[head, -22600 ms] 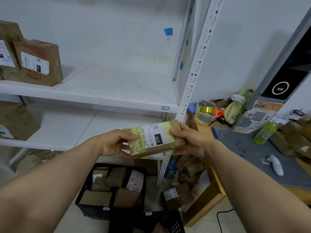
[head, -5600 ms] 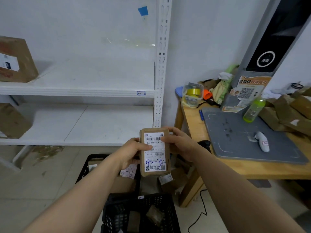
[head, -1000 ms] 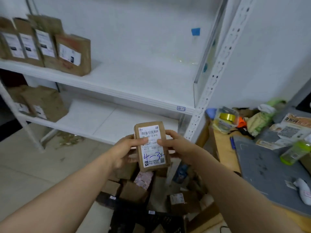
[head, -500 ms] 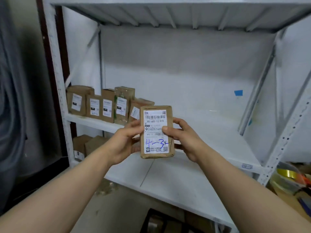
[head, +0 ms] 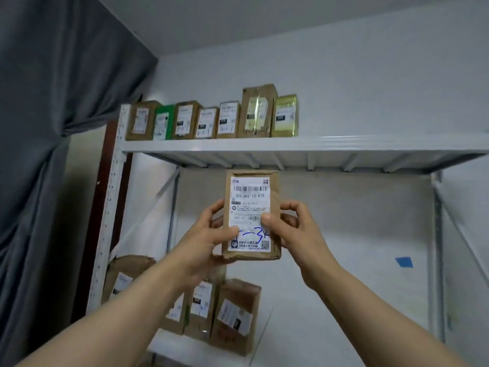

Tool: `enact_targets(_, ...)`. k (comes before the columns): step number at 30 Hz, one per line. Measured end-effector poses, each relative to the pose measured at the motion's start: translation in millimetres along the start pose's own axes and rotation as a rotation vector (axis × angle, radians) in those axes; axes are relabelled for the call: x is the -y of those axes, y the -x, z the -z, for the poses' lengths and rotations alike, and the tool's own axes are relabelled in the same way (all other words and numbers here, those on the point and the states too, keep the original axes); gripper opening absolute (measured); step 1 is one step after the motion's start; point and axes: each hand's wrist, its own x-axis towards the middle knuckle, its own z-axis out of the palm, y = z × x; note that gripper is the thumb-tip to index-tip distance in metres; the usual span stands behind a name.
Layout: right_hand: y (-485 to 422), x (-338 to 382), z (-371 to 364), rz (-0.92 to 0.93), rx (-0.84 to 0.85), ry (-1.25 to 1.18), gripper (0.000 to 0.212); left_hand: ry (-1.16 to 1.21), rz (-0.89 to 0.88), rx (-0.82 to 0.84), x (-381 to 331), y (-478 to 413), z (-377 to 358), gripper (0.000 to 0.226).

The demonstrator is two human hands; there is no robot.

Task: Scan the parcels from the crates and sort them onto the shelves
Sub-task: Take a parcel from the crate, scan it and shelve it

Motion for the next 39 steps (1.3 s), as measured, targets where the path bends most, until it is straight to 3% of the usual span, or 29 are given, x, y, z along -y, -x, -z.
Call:
enact_targets(5, -57.6, 19.8, 21.8, 0.149, 0.068, 0.108, 0.062, 0.003, -0.147, 0.011, -28.2, -67.1, -22.4, 0.056)
enact_targets(13, -155.7, 47.1, 74.6, 0.367, -0.146, 0.214, 0.065, -0.16, -0.319, 0.033, -59.5, -181.2, -75.7, 0.045)
enact_targets(19, -224.7, 73.6, 109.0, 0.481, -0.327, 0.393, 0.065, -0.454, -0.488, 0.055, -80.4, -261.4, -89.5, 0.07)
enact_targets(26, -301.6, 78.5, 133.0, 0.458, -0.441, 0.538, 0.062, -0.788, -0.626, 0.072, -79.0, -347.6, -82.4, 0.079)
enact_targets(39, -386.5, 49.8, 151.4, 0.277, -0.676, 0.931, 0.05, -1.088, -0.752, 0.11, -67.9, -423.4, -92.7, 0.075)
